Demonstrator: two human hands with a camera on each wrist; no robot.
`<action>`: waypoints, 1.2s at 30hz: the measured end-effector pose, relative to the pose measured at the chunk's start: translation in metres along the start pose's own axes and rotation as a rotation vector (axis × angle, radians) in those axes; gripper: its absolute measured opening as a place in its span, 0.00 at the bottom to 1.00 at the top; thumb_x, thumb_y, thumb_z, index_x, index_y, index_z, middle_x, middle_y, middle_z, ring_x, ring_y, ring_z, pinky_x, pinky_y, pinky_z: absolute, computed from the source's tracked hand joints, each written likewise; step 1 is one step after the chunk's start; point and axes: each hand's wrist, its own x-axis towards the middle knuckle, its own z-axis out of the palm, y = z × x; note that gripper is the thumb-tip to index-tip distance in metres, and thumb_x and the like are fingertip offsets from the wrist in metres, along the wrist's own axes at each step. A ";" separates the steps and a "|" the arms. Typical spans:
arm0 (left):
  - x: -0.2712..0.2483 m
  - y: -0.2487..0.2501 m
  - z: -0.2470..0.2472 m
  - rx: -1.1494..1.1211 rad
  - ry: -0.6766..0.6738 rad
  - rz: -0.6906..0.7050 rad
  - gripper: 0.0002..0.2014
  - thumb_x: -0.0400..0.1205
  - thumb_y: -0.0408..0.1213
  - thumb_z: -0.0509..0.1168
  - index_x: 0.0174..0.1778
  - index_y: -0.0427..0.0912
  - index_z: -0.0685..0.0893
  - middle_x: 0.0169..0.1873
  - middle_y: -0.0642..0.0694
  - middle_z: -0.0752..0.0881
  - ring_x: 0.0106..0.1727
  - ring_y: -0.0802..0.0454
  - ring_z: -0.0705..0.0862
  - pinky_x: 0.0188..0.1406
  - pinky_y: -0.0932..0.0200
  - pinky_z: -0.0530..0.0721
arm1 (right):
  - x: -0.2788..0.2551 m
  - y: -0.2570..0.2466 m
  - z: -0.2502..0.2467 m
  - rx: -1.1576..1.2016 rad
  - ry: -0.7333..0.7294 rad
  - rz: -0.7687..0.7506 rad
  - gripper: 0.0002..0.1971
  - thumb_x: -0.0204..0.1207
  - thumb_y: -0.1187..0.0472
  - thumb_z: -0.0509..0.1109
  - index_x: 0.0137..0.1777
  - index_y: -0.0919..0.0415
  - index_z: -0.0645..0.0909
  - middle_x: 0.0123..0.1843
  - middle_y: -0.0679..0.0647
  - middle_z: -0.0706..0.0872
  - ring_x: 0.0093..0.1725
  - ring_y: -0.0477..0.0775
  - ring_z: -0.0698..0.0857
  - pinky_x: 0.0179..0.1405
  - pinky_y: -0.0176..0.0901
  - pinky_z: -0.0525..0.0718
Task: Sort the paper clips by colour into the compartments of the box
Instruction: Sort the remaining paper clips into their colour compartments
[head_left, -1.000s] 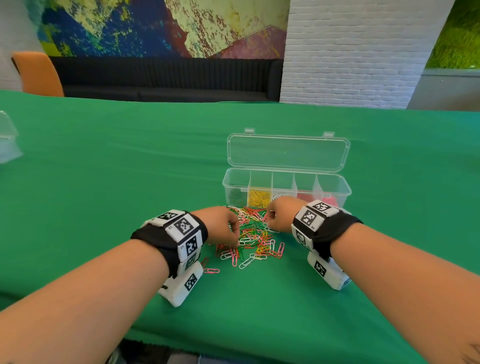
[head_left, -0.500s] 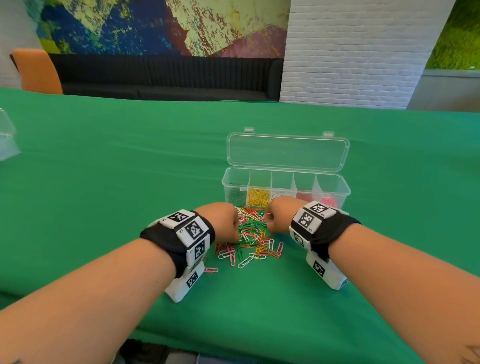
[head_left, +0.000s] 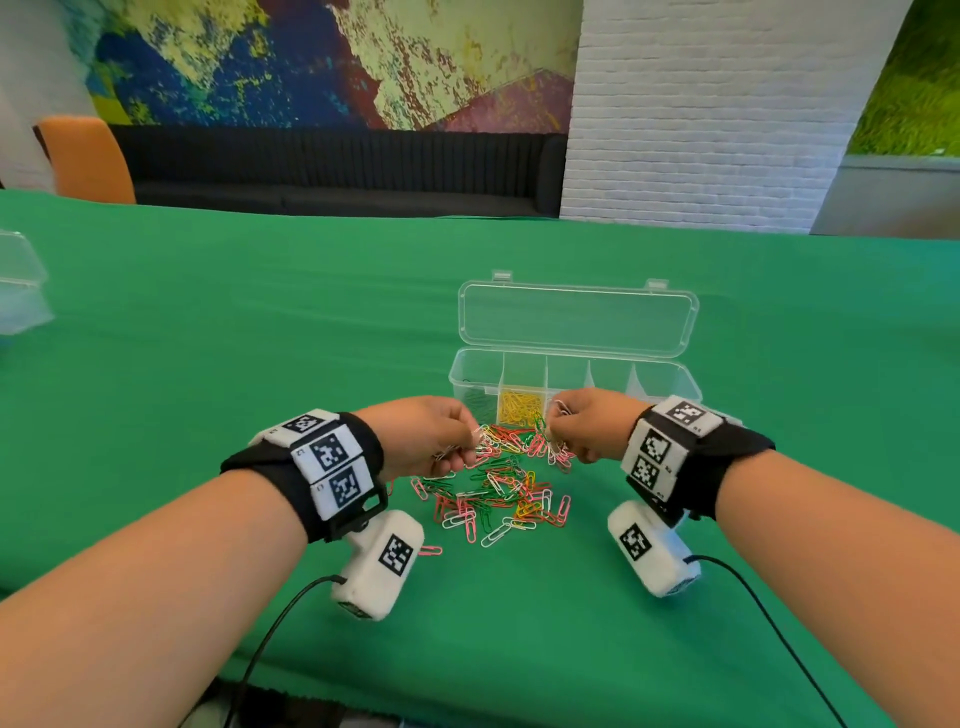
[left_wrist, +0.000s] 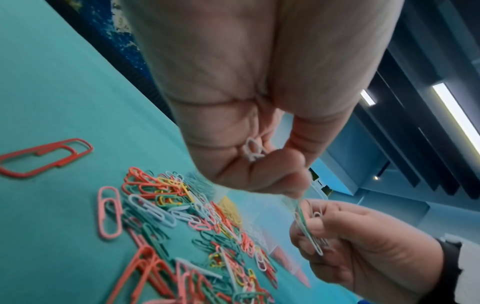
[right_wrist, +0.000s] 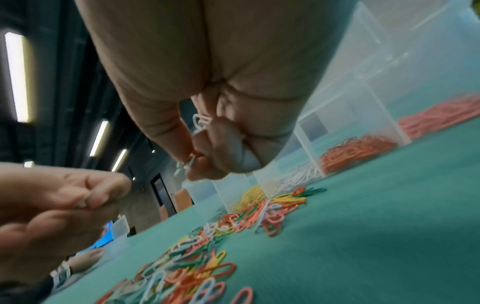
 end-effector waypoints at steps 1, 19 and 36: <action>0.000 0.000 -0.001 -0.023 -0.010 -0.003 0.11 0.83 0.22 0.55 0.38 0.40 0.73 0.26 0.46 0.79 0.20 0.60 0.75 0.19 0.71 0.73 | 0.001 0.003 -0.001 0.085 -0.003 0.006 0.11 0.78 0.66 0.61 0.34 0.56 0.74 0.29 0.52 0.78 0.26 0.48 0.73 0.27 0.38 0.74; 0.001 -0.004 0.002 0.159 0.060 -0.133 0.16 0.80 0.19 0.51 0.41 0.43 0.78 0.28 0.48 0.78 0.19 0.62 0.75 0.15 0.71 0.65 | -0.023 0.004 -0.002 -0.501 0.022 -0.066 0.13 0.81 0.59 0.63 0.62 0.58 0.82 0.56 0.52 0.87 0.50 0.50 0.83 0.48 0.32 0.73; 0.004 0.006 0.011 0.479 0.018 -0.205 0.15 0.87 0.38 0.50 0.36 0.44 0.75 0.24 0.51 0.69 0.21 0.56 0.64 0.18 0.67 0.61 | -0.017 0.016 -0.009 0.613 -0.292 0.247 0.23 0.81 0.48 0.57 0.26 0.57 0.66 0.18 0.48 0.68 0.13 0.43 0.62 0.10 0.25 0.58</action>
